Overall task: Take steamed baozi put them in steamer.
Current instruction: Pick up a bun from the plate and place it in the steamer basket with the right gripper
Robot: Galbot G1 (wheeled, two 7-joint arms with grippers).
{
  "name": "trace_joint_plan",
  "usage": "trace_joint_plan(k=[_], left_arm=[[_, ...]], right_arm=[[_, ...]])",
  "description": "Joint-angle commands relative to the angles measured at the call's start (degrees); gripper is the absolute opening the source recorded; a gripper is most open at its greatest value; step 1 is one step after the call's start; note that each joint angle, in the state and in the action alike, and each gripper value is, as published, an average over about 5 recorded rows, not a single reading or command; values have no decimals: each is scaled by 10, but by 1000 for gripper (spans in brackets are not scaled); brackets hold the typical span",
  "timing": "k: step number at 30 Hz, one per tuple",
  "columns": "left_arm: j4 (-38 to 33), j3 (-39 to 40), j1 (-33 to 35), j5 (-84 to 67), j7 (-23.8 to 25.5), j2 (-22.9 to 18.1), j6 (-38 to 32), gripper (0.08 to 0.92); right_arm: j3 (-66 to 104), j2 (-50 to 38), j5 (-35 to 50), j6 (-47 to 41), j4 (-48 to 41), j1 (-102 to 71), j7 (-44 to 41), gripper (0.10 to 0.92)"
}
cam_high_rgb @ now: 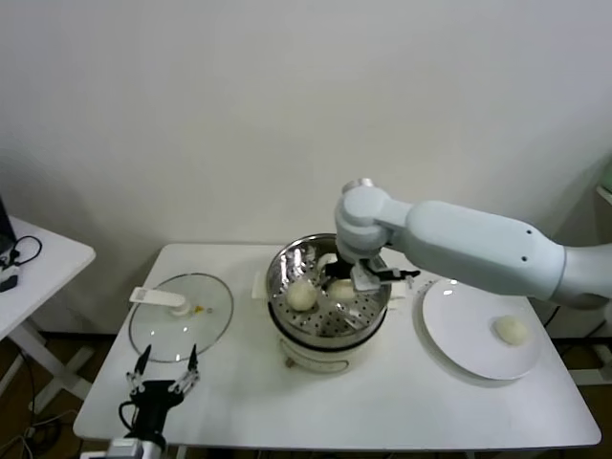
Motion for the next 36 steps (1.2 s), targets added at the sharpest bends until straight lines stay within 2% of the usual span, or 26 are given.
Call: trace_joint_plan(k=[1,32,36], left_arm=[[2,1,2,1,0,-1,0,823],[11,9,-12,0,-1,-2,4,823],[13,9,-13,-1,-1,-4,4,823]], right_arm=[[-27,31,8,43,-27,-3,6,717],[-31,17,-25,62,4,-33,20,721],[-31,15,-28,66,3,-34,25,747]])
